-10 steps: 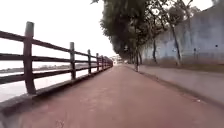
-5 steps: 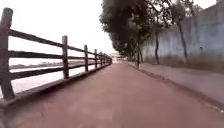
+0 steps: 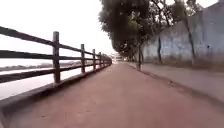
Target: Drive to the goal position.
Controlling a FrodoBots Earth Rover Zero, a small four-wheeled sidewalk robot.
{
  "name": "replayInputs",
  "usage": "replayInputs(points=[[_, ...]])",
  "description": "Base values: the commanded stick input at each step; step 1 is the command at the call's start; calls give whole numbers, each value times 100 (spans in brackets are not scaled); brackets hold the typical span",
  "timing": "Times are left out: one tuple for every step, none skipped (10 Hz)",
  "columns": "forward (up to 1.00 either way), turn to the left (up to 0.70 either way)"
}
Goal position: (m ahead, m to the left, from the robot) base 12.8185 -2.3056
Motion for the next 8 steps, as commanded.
replayInputs(points=[[100, 0], [100, 0], [100, -15], [100, -18], [100, 0], [100, 0], [100, 0], [100, 0]])
